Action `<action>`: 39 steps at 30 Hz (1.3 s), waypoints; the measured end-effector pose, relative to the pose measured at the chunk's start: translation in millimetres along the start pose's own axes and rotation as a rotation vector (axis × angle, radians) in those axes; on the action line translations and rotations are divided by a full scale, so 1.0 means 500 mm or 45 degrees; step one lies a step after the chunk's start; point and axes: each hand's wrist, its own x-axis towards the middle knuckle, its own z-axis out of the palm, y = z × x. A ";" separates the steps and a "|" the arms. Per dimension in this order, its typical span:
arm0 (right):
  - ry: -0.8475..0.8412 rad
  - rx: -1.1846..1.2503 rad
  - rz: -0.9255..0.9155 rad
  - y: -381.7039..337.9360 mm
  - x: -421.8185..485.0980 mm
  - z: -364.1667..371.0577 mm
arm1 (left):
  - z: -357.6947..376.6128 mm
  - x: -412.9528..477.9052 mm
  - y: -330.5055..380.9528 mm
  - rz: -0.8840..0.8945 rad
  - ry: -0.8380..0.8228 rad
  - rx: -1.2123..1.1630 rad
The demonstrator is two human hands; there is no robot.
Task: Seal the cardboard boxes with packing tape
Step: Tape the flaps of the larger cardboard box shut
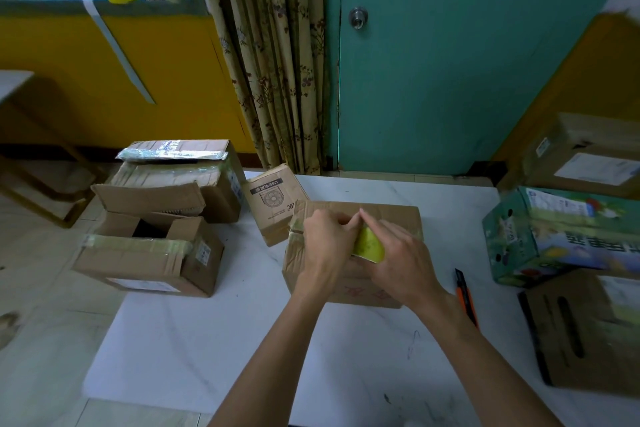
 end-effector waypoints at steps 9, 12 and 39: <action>0.075 0.005 0.026 -0.005 -0.001 0.001 | 0.004 -0.008 0.004 -0.031 0.003 -0.113; 0.095 -0.008 0.043 -0.002 -0.002 0.004 | 0.004 -0.006 0.006 -0.021 -0.038 -0.105; 0.111 0.158 0.041 0.006 0.016 -0.024 | -0.036 0.014 -0.027 -0.133 -0.363 -0.435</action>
